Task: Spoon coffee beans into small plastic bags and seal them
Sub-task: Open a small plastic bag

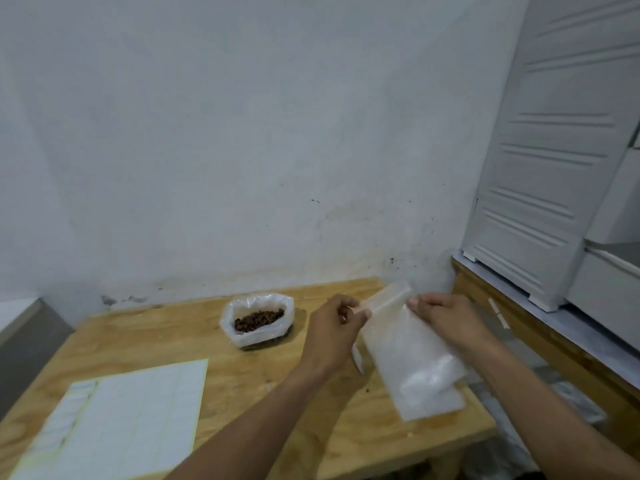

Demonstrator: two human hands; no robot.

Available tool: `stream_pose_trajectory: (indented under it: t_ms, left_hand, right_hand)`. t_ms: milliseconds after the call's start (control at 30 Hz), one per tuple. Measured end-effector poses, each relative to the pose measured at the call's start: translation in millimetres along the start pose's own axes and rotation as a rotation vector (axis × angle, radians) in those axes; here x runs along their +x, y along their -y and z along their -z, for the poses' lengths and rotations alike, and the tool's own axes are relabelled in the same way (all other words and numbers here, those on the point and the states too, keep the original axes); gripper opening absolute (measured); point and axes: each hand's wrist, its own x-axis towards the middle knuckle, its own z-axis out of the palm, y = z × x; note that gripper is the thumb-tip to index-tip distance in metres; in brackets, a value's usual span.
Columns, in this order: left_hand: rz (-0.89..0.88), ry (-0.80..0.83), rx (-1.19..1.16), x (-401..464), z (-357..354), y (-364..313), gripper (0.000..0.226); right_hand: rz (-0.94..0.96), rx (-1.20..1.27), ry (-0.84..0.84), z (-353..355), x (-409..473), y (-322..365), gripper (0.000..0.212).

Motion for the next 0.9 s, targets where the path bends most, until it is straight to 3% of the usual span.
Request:
stream_pose_trajectory:
  t_ms: [200, 267, 333, 400, 433, 600, 800, 900]
  left_hand:
    - [0.028, -0.171, -0.212, 11.4, 63.2, -18.1, 0.019]
    - [-0.017, -0.232, -0.194, 10.0, 88.0, -23.5, 0.019]
    - [-0.109, -0.308, -0.116, 7.2, 112.1, -29.0, 0.015]
    - [-0.208, -0.393, 0.027, 4.3, 133.7, -34.4, 0.013]
    - [-0.258, -0.419, 0.108, 2.8, 142.9, -36.1, 0.011]
    - [-0.492, -0.416, 0.428, -2.0, 170.2, -25.1, 0.009]
    - [-0.522, -0.364, 0.584, -17.2, 180.8, 0.3, 0.013]
    - [-0.446, -0.368, 0.548, -21.0, 186.2, 0.4, 0.024]
  right_hand:
    - [0.118, 0.082, 0.064, -47.0, 16.0, 37.9, 0.017]
    - [0.185, 0.036, 0.024, -68.8, 17.0, 51.7, 0.033]
    - [0.299, -0.015, -0.071, -89.9, 10.7, 68.7, 0.042]
    - [0.396, 0.004, -0.065, -109.7, 2.3, 87.1, 0.032]
    - [0.409, 0.024, -0.007, -119.0, -1.8, 96.7, 0.031]
    - [0.253, 0.083, 0.261, -166.5, -14.5, 140.5, 0.065]
    - [0.224, 0.079, 0.321, -196.2, -16.9, 156.0, 0.028]
    - [0.331, 0.039, 0.309, -198.7, -19.9, 152.1, 0.032]
